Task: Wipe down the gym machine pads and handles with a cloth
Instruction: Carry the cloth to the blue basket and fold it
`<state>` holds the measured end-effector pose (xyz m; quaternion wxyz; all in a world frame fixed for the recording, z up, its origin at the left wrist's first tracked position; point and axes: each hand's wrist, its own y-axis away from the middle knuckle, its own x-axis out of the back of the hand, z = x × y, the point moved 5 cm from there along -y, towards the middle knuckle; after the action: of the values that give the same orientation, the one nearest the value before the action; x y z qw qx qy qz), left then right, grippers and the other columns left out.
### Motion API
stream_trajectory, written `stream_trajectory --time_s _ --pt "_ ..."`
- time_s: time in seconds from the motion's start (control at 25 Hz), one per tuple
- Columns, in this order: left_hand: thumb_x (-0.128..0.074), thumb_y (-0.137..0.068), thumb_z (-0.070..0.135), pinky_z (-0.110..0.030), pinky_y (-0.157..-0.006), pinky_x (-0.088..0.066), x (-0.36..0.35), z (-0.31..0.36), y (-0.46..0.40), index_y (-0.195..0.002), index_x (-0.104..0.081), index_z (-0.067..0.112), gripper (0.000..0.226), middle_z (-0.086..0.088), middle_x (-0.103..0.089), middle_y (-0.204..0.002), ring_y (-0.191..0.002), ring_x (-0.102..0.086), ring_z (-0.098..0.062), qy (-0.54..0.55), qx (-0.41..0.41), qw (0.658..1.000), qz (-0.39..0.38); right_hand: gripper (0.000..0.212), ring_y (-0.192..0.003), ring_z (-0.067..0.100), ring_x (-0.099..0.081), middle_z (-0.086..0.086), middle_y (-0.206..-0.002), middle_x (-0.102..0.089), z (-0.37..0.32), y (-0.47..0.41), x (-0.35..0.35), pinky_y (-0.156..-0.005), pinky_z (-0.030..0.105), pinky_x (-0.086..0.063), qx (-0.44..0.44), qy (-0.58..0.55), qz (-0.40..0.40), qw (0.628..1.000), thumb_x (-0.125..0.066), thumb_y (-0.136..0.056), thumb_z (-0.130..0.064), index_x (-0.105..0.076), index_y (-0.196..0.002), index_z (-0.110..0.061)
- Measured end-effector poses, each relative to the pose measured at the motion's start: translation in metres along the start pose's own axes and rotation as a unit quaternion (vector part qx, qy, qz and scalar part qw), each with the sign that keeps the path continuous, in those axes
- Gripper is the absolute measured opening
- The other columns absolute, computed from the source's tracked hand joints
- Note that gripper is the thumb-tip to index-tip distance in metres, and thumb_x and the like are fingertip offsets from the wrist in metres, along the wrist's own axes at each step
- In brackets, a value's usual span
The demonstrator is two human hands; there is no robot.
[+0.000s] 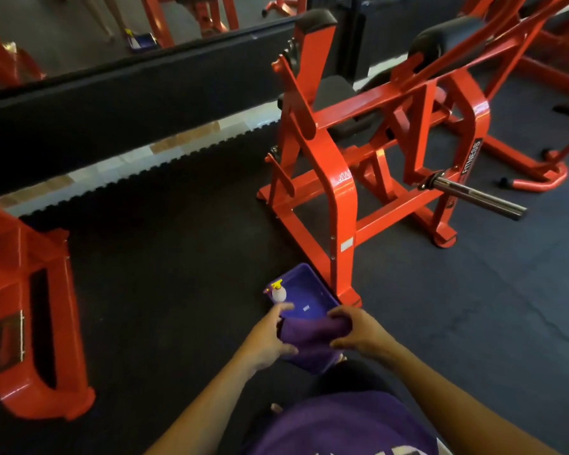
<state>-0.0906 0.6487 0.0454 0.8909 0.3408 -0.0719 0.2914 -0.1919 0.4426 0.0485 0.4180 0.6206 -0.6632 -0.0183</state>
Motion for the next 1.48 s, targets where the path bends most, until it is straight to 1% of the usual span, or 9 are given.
stream_trajectory --time_s 0.24,0.44,0.56,0.64,0.84,1.08,1.24,1.4,1.48 --pt "-0.07 -0.092 0.02 -0.031 -0.101 -0.046 -0.039 -0.008 -0.024 -0.123 -0.062 0.026 0.033 0.016 -0.035 -0.146 -0.124 -0.055 -0.015 -0.289 -0.025 0.957 0.026 0.033 -0.108 0.033 -0.057 0.008 -0.127 -0.039 0.047 -0.019 -0.03 -0.096 0.042 -0.046 0.001 0.145 -0.037 0.989 -0.057 -0.089 -0.015 -0.062 -0.122 -0.014" --pt "-0.058 -0.1 0.043 -0.034 -0.092 -0.05 -0.05 -0.012 -0.098 -0.13 -0.055 0.034 0.032 0.011 -0.054 -0.128 -0.118 -0.056 -0.016 -0.455 -0.029 0.889 -0.033 0.029 -0.099 0.038 -0.06 0.005 -0.111 -0.069 0.106 -0.07 -0.046 -0.089 0.054 -0.054 -0.004 0.138 0.011 0.99 -0.054 -0.08 -0.027 -0.071 -0.104 -0.024" --pt "-0.055 -0.103 0.039 -0.04 -0.088 -0.056 -0.06 -0.05 -0.189 -0.136 -0.048 0.037 0.034 0.007 -0.051 -0.132 -0.111 -0.065 -0.023 -0.482 0.007 0.872 -0.092 0.035 -0.142 0.039 -0.038 0.015 -0.151 -0.047 0.168 -0.138 -0.082 -0.114 0.053 -0.037 -0.09 0.083 -0.053 0.991 -0.05 -0.088 -0.037 -0.054 -0.123 -0.043" --pt "-0.057 -0.102 0.029 -0.037 -0.091 -0.055 -0.074 -0.089 -0.256 -0.138 -0.05 0.034 0.037 0.006 -0.05 -0.134 -0.111 -0.064 -0.02 -0.478 0.022 0.868 -0.133 0.035 -0.147 0.04 -0.031 0.019 -0.158 -0.036 0.214 -0.19 -0.112 -0.117 0.051 -0.033 -0.144 0.063 -0.068 0.985 -0.053 -0.092 -0.042 -0.053 -0.128 -0.045" --pt "-0.064 -0.097 0.018 -0.039 -0.097 -0.053 -0.105 -0.178 -0.426 -0.121 -0.063 0.021 0.024 -0.001 -0.059 -0.123 -0.111 -0.062 -0.022 -0.453 0.06 0.879 -0.133 0.041 -0.115 0.03 -0.064 -0.001 -0.121 -0.068 0.309 -0.322 -0.168 -0.098 0.047 -0.051 -0.212 -0.009 -0.005 0.977 -0.034 -0.079 -0.057 -0.054 -0.114 -0.055" --pt "-0.07 -0.094 0.011 -0.042 -0.098 -0.049 -0.142 -0.231 -0.56 -0.124 -0.064 0.013 0.03 -0.009 -0.059 -0.127 -0.115 -0.06 -0.028 -0.411 -0.064 0.904 -0.103 0.033 -0.105 0.038 -0.062 0.012 -0.125 -0.058 0.361 -0.425 -0.153 -0.082 0.048 -0.054 -0.159 0.006 0.185 0.97 -0.061 -0.088 -0.011 -0.068 -0.12 -0.014" --pt "-0.067 -0.096 0.011 -0.044 -0.102 -0.05 -0.158 -0.314 -0.596 -0.13 -0.057 0.015 0.035 -0.005 -0.048 -0.139 -0.117 -0.059 -0.028 -0.44 -0.081 0.885 -0.131 0.036 -0.111 0.034 -0.057 0.009 -0.127 -0.052 0.396 -0.464 -0.237 -0.078 0.05 -0.056 -0.146 0.043 0.136 0.979 -0.056 -0.094 -0.015 -0.063 -0.129 -0.016" --pt "-0.06 -0.097 0.01 -0.053 -0.098 -0.049 -0.161 -0.412 -0.596 -0.136 -0.048 0.014 0.041 -0.01 -0.04 -0.144 -0.116 -0.058 -0.038 -0.556 -0.011 0.796 -0.238 0.047 -0.122 0.033 -0.051 0.008 -0.134 -0.046 0.408 -0.477 -0.344 -0.09 0.051 -0.053 -0.154 0.034 -0.038 0.987 -0.06 -0.095 -0.026 -0.05 -0.141 -0.021" --pt "-0.062 -0.098 0.013 -0.049 -0.098 -0.049 -0.159 -0.423 -0.585 -0.141 -0.046 0.013 0.046 -0.012 -0.043 -0.144 -0.12 -0.056 -0.036 -0.563 0.014 0.792 -0.236 0.048 -0.122 0.031 -0.053 0.008 -0.131 -0.05 0.404 -0.469 -0.363 -0.096 0.05 -0.051 -0.185 -0.039 -0.039 0.981 -0.064 -0.092 -0.029 -0.053 -0.138 -0.02"
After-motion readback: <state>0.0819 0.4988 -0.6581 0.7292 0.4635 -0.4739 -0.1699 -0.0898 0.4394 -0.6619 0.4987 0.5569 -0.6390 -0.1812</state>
